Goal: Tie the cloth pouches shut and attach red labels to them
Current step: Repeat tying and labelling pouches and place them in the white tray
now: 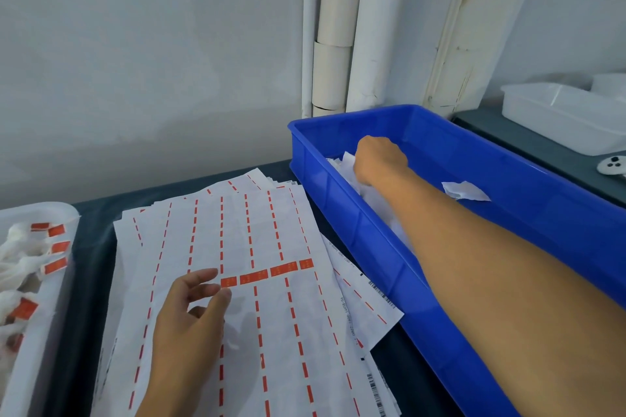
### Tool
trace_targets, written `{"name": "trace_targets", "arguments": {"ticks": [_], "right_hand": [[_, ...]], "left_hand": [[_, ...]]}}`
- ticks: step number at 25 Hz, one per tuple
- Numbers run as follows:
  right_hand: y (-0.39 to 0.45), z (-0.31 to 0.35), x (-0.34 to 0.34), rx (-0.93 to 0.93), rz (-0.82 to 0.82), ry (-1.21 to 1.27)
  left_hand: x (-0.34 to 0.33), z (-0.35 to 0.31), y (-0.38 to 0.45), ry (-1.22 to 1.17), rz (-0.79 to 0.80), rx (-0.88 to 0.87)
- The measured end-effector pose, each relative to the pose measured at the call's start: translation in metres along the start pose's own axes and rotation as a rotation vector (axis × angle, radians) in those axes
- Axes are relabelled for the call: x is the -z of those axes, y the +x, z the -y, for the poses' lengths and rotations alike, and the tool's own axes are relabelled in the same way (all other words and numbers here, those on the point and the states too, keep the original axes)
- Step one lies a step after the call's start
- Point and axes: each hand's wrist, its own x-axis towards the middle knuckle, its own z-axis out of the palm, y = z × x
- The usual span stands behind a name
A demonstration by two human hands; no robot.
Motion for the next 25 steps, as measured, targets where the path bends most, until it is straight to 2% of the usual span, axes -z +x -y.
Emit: {"name": "trace_targets", "arguments": {"ticks": [3,7,10,13,16,19,21,25], "right_hand": [[0.004,0.003,0.034,0.105,-0.007,0.043],[-0.012,0.029,0.093,0.362,-0.148,0.245],[-0.042,0.059,0.126,0.459,-0.198,0.373],[-0.079,0.085,0.125,0.540,-0.070,0.513],[-0.116,0.109,0.083,0.698,0.234,0.611],[-0.143,0.122,0.030,0.828,0.436,0.704],[-0.151,0.125,0.001,0.840,0.488,0.812],[-0.154,0.117,-0.034,0.767,0.422,0.901]], "left_hand": [[0.001,0.000,0.002,0.000,-0.013,-0.005],[0.003,-0.004,0.000,-0.028,-0.034,-0.045],[0.005,-0.010,-0.005,-0.056,-0.038,-0.108],[0.009,-0.013,-0.012,-0.172,-0.055,-0.191],[0.018,-0.014,-0.015,-0.319,-0.044,-0.284],[0.028,-0.012,-0.011,-0.400,0.027,-0.300],[0.031,-0.010,-0.007,-0.344,0.017,-0.298],[0.029,-0.004,-0.001,-0.137,-0.079,-0.325]]}}
